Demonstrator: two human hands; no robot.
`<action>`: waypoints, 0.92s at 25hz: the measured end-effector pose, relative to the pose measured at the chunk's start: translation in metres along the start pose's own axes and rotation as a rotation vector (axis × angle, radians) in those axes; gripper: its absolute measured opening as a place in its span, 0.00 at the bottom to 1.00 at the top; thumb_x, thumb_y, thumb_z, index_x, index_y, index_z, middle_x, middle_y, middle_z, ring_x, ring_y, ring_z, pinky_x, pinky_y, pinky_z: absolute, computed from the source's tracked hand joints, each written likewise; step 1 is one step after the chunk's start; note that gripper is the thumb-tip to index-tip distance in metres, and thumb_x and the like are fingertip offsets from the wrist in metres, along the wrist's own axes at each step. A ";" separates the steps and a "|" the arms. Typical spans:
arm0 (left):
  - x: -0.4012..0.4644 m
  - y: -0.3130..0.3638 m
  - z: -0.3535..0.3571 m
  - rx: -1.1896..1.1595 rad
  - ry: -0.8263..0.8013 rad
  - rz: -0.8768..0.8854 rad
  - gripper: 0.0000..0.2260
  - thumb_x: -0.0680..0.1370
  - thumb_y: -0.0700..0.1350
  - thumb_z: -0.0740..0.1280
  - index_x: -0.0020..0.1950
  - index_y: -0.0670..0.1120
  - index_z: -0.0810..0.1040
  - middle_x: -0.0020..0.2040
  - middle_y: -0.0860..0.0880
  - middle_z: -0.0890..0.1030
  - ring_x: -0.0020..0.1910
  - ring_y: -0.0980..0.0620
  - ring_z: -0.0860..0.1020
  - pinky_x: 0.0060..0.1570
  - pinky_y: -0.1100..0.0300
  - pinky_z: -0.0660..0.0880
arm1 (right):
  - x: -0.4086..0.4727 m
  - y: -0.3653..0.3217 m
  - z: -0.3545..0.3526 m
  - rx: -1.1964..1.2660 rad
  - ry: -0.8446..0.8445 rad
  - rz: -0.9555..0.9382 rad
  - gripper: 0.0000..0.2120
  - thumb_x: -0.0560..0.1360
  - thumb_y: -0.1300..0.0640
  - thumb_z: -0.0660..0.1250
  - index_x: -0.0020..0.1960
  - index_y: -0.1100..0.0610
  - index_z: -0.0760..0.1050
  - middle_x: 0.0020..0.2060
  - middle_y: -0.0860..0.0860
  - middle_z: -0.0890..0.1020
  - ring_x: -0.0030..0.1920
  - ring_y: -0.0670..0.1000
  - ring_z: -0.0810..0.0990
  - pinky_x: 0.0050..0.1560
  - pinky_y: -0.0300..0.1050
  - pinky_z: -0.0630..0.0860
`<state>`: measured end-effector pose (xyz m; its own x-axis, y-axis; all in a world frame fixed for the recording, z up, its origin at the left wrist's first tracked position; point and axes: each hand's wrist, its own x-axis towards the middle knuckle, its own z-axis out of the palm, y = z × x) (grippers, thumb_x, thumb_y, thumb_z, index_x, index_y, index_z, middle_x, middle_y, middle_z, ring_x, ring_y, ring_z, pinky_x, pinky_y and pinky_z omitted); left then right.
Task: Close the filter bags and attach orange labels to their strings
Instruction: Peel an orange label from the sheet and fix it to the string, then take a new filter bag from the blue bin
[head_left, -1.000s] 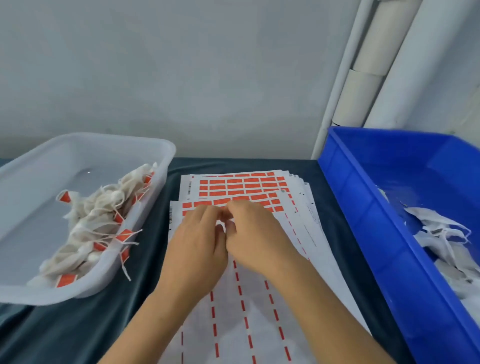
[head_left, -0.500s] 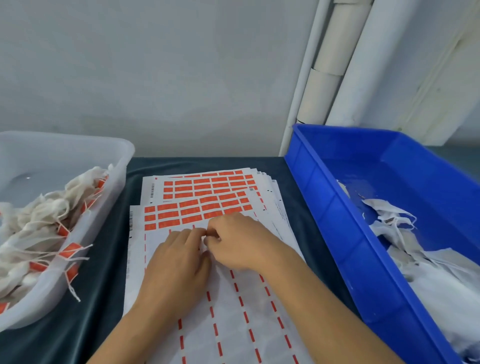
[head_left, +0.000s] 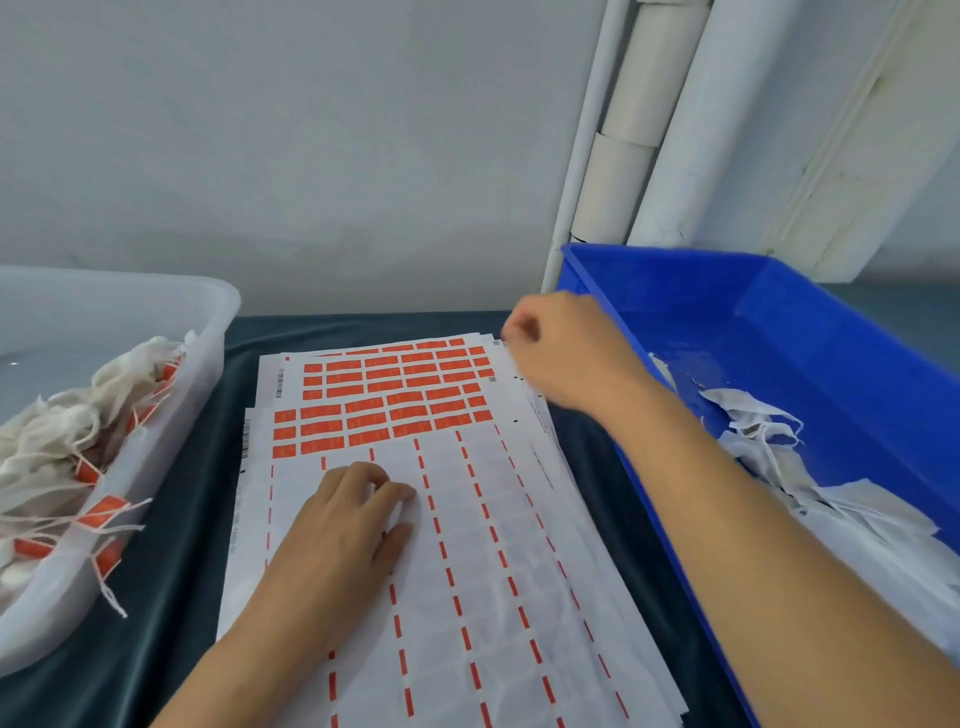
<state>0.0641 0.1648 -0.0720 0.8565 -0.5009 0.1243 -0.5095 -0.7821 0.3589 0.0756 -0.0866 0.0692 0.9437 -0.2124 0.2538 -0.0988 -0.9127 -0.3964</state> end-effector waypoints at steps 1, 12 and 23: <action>0.000 0.000 0.000 0.001 0.000 0.006 0.18 0.82 0.63 0.61 0.72 0.64 0.70 0.72 0.63 0.67 0.69 0.59 0.68 0.69 0.63 0.68 | 0.008 0.014 -0.011 0.015 0.089 0.041 0.09 0.82 0.55 0.62 0.48 0.50 0.80 0.41 0.46 0.83 0.41 0.45 0.80 0.34 0.39 0.73; 0.004 0.014 -0.006 -0.026 -0.053 0.104 0.17 0.82 0.62 0.61 0.71 0.65 0.72 0.70 0.67 0.67 0.65 0.63 0.67 0.64 0.68 0.69 | 0.016 0.151 -0.024 0.064 -0.201 0.498 0.23 0.80 0.52 0.69 0.74 0.52 0.72 0.68 0.53 0.78 0.65 0.58 0.77 0.65 0.56 0.76; 0.003 0.016 -0.004 -0.021 -0.023 0.117 0.17 0.83 0.61 0.61 0.71 0.63 0.73 0.67 0.67 0.67 0.66 0.62 0.67 0.67 0.66 0.70 | 0.027 0.153 -0.009 -0.285 -0.128 0.466 0.02 0.80 0.59 0.66 0.51 0.53 0.75 0.42 0.52 0.77 0.37 0.53 0.74 0.36 0.45 0.69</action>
<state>0.0594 0.1522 -0.0625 0.7890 -0.5970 0.1453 -0.6040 -0.7100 0.3621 0.0834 -0.2345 0.0231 0.8089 -0.5878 -0.0077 -0.5791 -0.7945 -0.1827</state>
